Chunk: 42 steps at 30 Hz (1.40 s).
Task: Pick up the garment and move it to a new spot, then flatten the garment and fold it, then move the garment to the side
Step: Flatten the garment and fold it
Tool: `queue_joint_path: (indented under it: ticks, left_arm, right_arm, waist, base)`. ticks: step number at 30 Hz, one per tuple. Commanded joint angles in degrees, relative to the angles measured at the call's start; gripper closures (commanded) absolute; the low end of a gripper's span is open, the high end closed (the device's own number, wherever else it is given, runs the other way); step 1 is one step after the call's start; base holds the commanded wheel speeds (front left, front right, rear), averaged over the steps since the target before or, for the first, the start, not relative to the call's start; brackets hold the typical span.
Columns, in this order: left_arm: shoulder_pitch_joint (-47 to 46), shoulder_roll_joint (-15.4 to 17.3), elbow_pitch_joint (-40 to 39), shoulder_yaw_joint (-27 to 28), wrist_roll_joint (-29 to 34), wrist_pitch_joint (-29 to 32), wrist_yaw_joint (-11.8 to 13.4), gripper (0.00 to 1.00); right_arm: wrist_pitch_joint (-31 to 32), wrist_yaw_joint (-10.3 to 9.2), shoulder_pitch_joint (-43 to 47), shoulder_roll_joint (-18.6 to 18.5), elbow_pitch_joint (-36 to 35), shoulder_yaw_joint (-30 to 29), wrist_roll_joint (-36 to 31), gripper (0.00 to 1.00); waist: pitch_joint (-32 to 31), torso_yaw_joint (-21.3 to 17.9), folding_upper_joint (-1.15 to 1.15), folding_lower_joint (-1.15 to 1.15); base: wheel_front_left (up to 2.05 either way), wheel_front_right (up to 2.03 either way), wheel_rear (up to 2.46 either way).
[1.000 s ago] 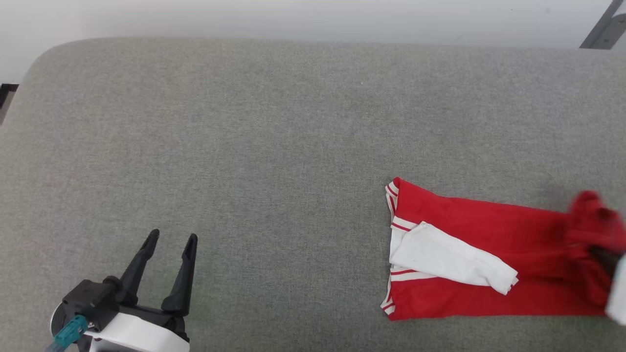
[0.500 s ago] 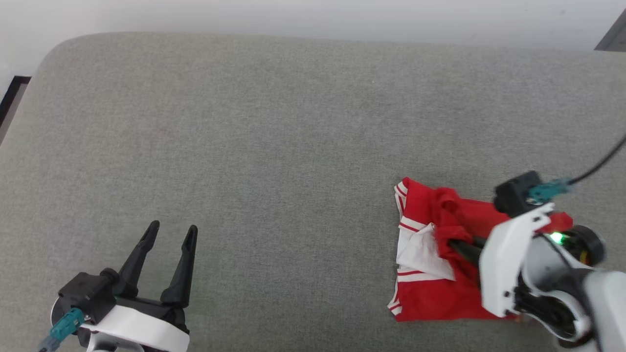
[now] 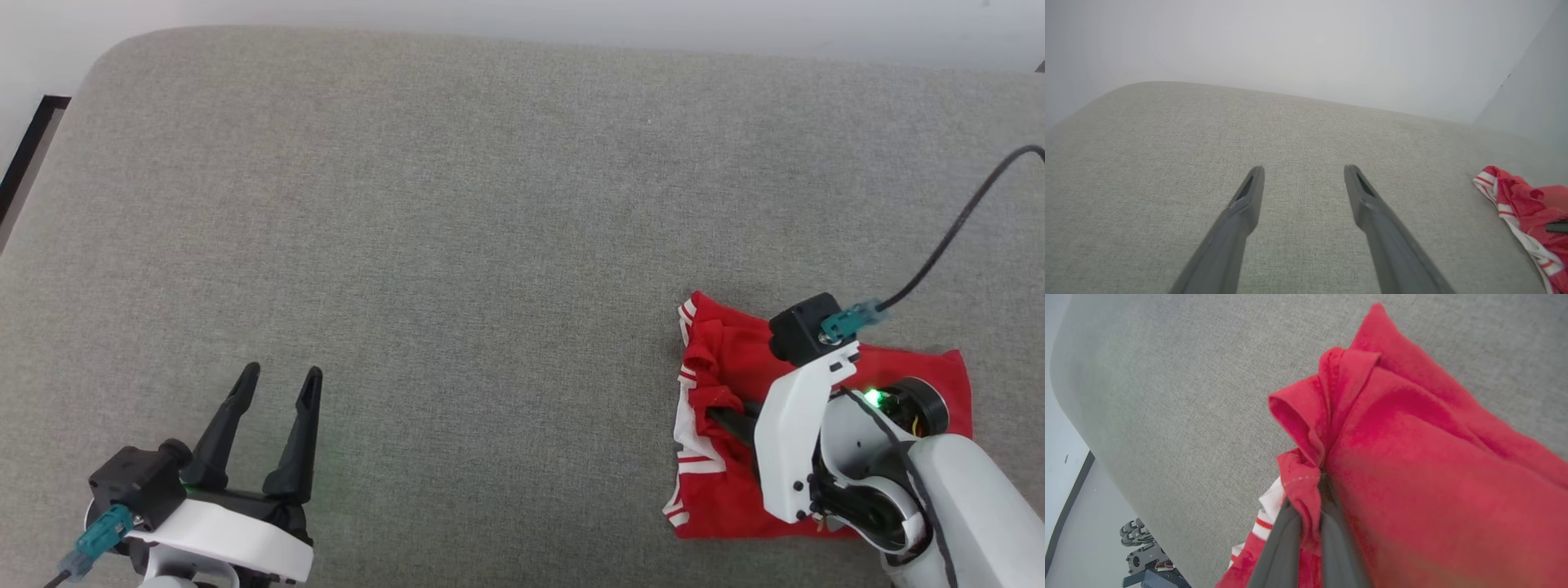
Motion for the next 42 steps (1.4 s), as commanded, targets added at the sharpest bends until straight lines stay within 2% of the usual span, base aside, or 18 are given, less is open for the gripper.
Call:
queue_joint_path:
  ticks: [1, 2, 8, 15, 20, 23, 28, 29, 34, 39, 42]
  left_arm:
    - [-0.82, 0.28, 0.16, 0.14, -0.72, -0.28, 0.14, 0.0]
    - [-0.69, 0.32, 0.31, 0.22, -0.77, -0.28, 0.14, 0.0]
    - [1.14, 0.56, 1.07, 1.05, -0.45, -0.28, 0.14, 0.0]
    - [3.0, 0.27, 1.53, 1.18, -0.52, -0.28, 0.14, 0.0]
    - [3.77, -0.24, 2.42, 0.79, -0.66, -0.28, 0.14, 0.0]
    - [4.11, -0.59, 3.25, 1.04, -0.2, -0.28, 0.14, 0.0]
    - [6.11, -1.56, 5.03, 1.81, 0.42, -0.28, 0.14, 0.0]
    - [6.11, -1.56, 5.03, 1.81, 0.42, -0.28, 0.14, 0.0]
    - [8.14, -2.21, 4.89, 3.85, 1.22, -0.28, 0.14, 0.0]
    - [9.61, -3.24, 3.67, 6.08, 2.76, -0.28, 0.14, 0.0]
    - [10.7, -3.67, 2.91, 6.96, 3.51, -0.28, 0.14, 0.0]
  right_arm:
    - [-1.05, -0.02, 0.06, -0.43, 0.29, 0.1, 0.6, 0.21]
    - [-1.61, -0.02, 0.3, -0.93, 0.38, -0.03, 0.6, 0.0]
    - [-4.08, -0.02, 2.11, -3.58, -1.03, -1.47, 2.83, 0.0]
    - [-8.55, -0.02, 3.84, -6.65, -1.55, -7.64, 3.43, 0.0]
    - [-17.45, -0.02, 4.22, -7.06, 1.74, -9.23, 3.88, 0.0]
    - [-25.11, -0.02, 4.35, -7.38, 4.7, -7.92, 4.12, 0.0]
    - [-41.84, -0.02, 5.48, -9.13, 10.3, -3.88, 3.53, 0.0]
    - [-41.84, -0.02, 5.48, -9.13, 10.3, -3.88, 3.53, 0.0]
    - [-55.88, -0.02, 5.9, -8.6, 14.34, -0.54, 3.73, 0.0]
    - [-59.4, -0.02, 7.55, -7.51, 15.33, -0.56, 3.0, 0.0]
    - [-59.49, -0.02, 9.49, -5.83, 12.17, -4.5, 1.09, 0.0]
  waist:
    - [-0.13, -0.06, 0.0, 0.0]
    - [-0.31, -0.17, 0.0, 0.0]
    - [-2.59, -1.64, 0.0, 0.0]
    - [-5.72, -4.26, 0.0, 0.0]
    - [-7.7, -6.07, 0.0, 0.0]
    - [-9.15, -7.0, 0.0, 0.0]
    - [-12.96, -8.83, 0.0, 0.0]
    - [-12.96, -8.83, 0.0, 0.0]
    - [-14.5, -10.63, 0.0, 0.0]
    - [-15.49, -11.46, 0.0, 0.0]
    - [-15.78, -11.63, 0.0, 0.0]
  base:
    - [0.0, 0.0, 0.0]
    - [0.0, 0.0, 0.0]
    - [0.0, 0.0, 0.0]
    - [0.0, 0.0, 0.0]
    - [0.0, 0.0, 0.0]
    - [0.0, 0.0, 0.0]
    - [0.0, 0.0, 0.0]
    - [0.0, 0.0, 0.0]
    - [0.0, 0.0, 0.0]
    - [0.0, 0.0, 0.0]
    - [0.0, 0.0, 0.0]
